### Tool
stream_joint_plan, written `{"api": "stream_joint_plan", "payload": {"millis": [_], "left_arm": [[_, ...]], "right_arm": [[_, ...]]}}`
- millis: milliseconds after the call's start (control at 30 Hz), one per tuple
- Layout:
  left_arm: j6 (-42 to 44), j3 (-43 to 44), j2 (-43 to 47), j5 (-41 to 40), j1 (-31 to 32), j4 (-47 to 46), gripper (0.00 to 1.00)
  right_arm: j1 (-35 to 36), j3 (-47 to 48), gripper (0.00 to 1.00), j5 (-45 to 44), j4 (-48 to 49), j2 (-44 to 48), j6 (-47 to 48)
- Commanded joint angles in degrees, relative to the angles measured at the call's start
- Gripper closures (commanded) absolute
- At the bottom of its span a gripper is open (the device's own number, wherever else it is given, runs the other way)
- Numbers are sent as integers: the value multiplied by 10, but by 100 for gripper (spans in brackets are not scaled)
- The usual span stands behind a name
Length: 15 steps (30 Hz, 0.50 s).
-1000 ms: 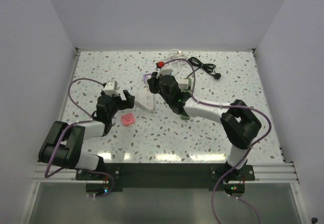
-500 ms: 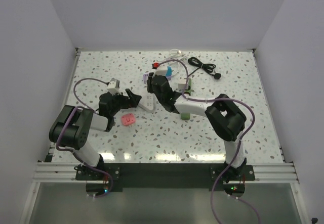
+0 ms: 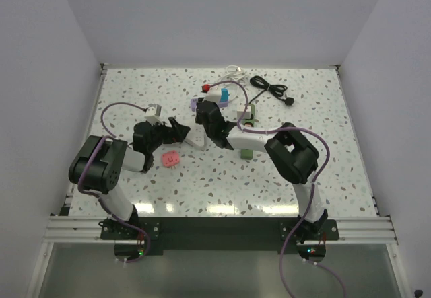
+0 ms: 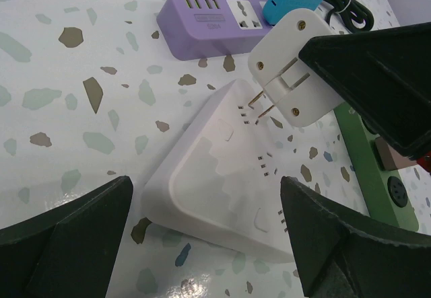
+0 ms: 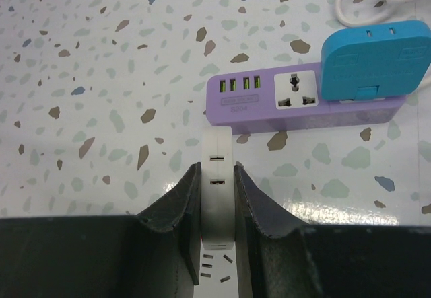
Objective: Insert the plug
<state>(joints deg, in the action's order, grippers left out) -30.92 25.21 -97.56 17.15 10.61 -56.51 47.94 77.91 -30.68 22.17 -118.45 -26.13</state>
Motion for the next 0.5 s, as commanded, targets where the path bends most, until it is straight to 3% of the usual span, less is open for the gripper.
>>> {"api": "stream_joint_plan", "payload": {"millis": [0, 467], "left_arm": [[-4, 18, -11, 16, -4, -35, 4], [-5, 19, -26, 26, -4, -47, 5]], "right_arm": [[1, 29, 100, -25, -8, -8, -23], [7, 38, 100, -33, -7, -34, -31]]}}
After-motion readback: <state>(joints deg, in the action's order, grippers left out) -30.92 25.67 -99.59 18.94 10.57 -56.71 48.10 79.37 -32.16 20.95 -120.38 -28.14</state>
